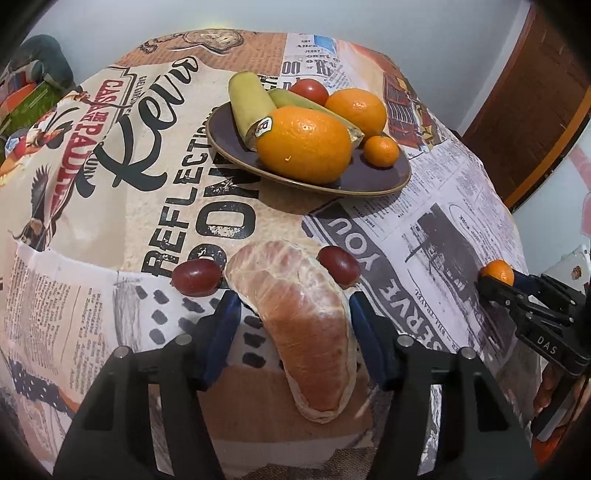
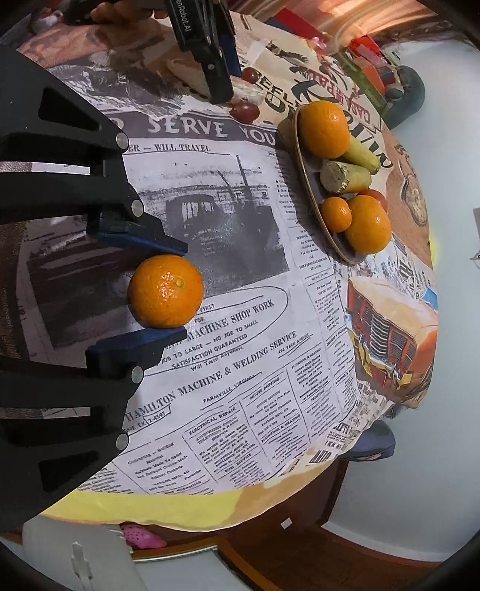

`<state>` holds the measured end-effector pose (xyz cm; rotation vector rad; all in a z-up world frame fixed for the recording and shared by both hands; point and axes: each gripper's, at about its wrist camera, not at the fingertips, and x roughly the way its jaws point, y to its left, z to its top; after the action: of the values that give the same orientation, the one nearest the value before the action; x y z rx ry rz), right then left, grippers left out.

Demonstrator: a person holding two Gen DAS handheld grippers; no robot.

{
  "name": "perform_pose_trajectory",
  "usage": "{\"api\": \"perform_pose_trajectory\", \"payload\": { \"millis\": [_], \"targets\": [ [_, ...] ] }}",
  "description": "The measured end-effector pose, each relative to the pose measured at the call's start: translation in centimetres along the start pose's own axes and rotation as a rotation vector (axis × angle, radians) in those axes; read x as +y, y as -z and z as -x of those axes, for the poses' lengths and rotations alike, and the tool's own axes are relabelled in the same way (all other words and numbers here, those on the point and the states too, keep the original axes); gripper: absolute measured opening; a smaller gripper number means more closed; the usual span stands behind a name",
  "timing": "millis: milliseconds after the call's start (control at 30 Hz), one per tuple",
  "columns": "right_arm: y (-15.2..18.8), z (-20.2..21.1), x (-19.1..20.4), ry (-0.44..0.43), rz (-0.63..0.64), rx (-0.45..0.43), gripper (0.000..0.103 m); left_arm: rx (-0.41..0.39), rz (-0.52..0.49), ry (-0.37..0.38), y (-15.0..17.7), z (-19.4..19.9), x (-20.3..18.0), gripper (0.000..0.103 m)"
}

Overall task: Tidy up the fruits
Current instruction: 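Carry the pomelo segment with the left tool while the right tool carries the mandarin onto the plate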

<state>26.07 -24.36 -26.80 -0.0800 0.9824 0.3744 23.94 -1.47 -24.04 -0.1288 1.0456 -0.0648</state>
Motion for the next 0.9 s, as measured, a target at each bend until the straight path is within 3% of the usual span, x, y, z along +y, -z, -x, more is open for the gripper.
{"api": "perform_pose_trajectory", "payload": {
  "millis": [167,400,900],
  "targets": [
    [-0.1,0.4,0.1,-0.01,-0.006,-0.004,0.035,0.003,-0.023,-0.001,0.1,0.3,-0.3,0.049],
    [-0.6,2.2,0.6,-0.016,-0.003,-0.051,0.035,-0.002,-0.052,0.006,0.5,1.5,-0.7,0.046],
    [-3.6,6.2,2.8,-0.024,0.041,-0.182,0.035,-0.193,-0.102,0.017,-1.8,9.1,-1.4,0.046]
  ]
}}
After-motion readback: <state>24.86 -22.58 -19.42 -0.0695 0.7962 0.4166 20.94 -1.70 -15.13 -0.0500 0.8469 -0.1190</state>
